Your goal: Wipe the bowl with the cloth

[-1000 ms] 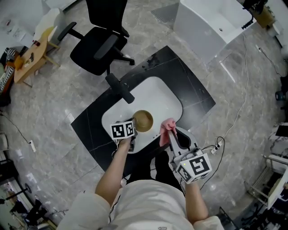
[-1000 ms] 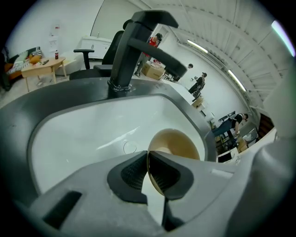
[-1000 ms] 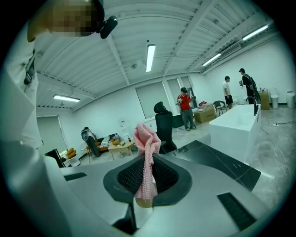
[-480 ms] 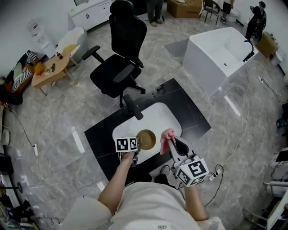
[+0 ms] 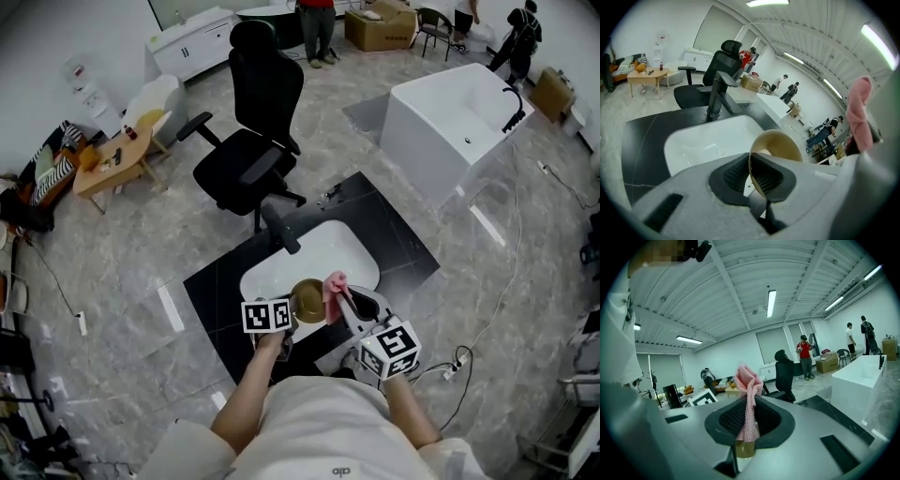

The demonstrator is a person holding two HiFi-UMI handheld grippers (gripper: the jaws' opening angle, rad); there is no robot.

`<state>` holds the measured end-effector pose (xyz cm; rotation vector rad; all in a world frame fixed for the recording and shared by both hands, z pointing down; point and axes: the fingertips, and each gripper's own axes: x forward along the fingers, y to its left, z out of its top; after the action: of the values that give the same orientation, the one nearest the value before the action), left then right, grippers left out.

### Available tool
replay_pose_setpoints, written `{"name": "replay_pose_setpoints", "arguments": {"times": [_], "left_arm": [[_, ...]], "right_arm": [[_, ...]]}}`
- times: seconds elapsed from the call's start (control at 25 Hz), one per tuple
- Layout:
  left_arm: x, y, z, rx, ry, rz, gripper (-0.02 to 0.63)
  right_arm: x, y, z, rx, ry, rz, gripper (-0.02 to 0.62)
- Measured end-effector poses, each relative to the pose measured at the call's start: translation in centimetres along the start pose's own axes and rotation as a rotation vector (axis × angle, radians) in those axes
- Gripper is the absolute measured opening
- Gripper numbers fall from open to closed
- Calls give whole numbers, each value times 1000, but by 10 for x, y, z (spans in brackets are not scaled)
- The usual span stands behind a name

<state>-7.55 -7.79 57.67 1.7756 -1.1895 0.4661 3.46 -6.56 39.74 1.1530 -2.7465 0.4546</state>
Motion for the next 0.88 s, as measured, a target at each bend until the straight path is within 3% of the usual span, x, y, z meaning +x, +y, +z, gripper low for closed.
{"name": "replay_pose_setpoints", "arguments": {"times": [0.2,0.48,0.88], "left_arm": [[-16,-23,5,41,-37,-23,23],[-31,-47,16,49,-78,-61,23],[-41,-59,20,112,-115,-38,25]], "right_arm": [[19,7,-37,-55,103,19,29],[30,9,-60,-67,164,3,29],[37,2,-72,-244,280,-109,29]]}}
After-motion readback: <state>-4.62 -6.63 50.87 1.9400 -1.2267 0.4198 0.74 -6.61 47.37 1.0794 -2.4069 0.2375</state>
